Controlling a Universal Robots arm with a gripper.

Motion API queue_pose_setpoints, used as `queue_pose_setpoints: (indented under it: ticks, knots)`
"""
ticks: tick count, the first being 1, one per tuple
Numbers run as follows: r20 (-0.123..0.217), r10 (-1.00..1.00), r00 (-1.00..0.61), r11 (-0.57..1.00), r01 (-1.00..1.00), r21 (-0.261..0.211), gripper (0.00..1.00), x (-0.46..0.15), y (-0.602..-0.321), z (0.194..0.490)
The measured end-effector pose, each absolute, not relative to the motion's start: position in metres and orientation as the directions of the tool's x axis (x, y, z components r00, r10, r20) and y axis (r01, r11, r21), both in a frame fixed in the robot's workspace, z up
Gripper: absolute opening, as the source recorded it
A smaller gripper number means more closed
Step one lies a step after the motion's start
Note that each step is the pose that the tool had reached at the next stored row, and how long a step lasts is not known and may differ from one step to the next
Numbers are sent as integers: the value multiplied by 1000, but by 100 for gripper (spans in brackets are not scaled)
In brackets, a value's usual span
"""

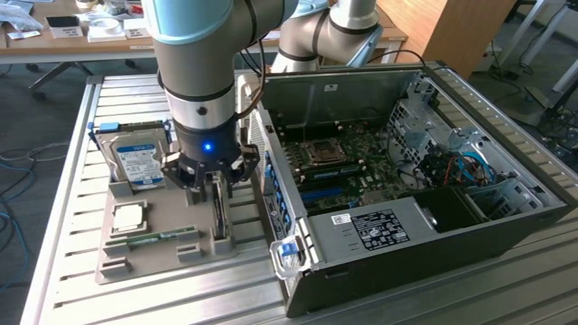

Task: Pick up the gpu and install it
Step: 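Pick up the gpu and move the gpu toward the slot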

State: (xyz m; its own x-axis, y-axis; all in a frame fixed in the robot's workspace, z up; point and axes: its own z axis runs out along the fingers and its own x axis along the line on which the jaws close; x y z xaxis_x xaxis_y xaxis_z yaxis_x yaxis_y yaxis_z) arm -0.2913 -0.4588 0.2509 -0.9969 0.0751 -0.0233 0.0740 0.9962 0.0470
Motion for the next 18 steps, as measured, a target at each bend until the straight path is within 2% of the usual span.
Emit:
queue_pose_setpoints:
  ticks: [18]
  knots:
    - [-23, 75, -997, 996, 74, 47, 47, -291, -458, 240]
